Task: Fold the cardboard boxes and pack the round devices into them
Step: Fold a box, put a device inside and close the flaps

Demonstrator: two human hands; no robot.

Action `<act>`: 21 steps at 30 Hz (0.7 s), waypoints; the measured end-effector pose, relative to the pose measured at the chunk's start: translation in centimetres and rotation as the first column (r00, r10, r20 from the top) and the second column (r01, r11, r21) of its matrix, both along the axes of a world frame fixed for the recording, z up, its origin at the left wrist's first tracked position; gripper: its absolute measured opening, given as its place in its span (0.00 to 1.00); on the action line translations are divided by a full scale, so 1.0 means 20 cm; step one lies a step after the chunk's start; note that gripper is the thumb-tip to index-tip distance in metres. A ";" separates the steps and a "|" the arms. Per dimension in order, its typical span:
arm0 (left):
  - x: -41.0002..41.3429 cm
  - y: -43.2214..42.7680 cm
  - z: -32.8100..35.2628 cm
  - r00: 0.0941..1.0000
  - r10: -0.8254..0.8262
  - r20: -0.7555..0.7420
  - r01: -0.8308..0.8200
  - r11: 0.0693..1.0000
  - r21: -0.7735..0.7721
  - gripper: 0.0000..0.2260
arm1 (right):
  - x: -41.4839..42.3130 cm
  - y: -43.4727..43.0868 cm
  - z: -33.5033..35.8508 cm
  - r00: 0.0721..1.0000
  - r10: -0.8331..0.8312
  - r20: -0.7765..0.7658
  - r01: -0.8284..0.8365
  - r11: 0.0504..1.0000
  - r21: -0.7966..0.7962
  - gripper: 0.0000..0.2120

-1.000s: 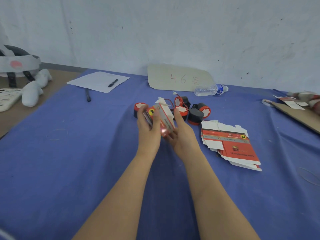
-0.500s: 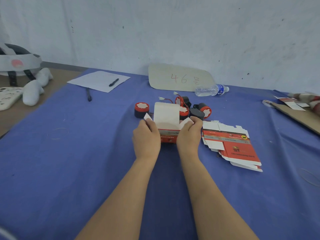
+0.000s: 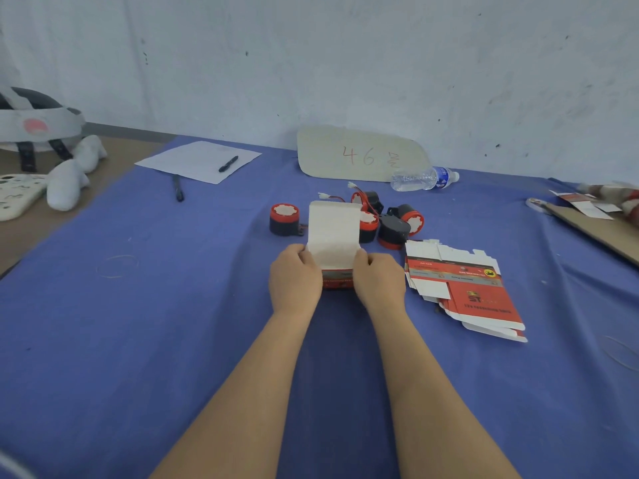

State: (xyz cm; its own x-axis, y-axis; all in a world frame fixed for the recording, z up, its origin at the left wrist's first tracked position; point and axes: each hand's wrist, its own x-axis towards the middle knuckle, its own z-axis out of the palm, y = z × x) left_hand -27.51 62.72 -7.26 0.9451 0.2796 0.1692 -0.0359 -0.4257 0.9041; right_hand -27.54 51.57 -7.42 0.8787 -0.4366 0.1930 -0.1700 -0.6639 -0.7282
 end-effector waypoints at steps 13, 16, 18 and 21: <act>0.04 0.03 0.03 0.968 0.190 0.166 -0.050 0.789 -0.612 0.14 | 0.01 0.12 0.06 0.965 0.109 0.240 -0.211 0.864 0.457 0.13; 0.09 0.14 0.03 0.862 0.507 0.013 -0.296 0.524 -0.799 0.15 | 0.09 0.20 0.07 0.971 0.125 0.204 -0.199 0.892 0.406 0.15; 0.10 0.18 0.02 0.833 0.552 -0.050 -0.337 0.433 -0.836 0.18 | 0.17 0.28 0.07 0.972 0.185 0.142 -0.221 0.926 0.308 0.19; 0.10 0.18 0.03 0.818 0.574 -0.043 -0.339 0.420 -0.842 0.19 | 0.29 0.43 0.08 0.956 0.281 0.082 -0.288 0.952 0.100 0.22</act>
State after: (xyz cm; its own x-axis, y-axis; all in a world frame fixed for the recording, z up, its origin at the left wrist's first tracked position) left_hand -25.51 66.34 -6.64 0.5993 0.7789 -0.1847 -0.3054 0.4358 0.8467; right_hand -21.70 60.25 -5.84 0.9565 -0.1921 0.2197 0.0650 -0.5935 -0.8022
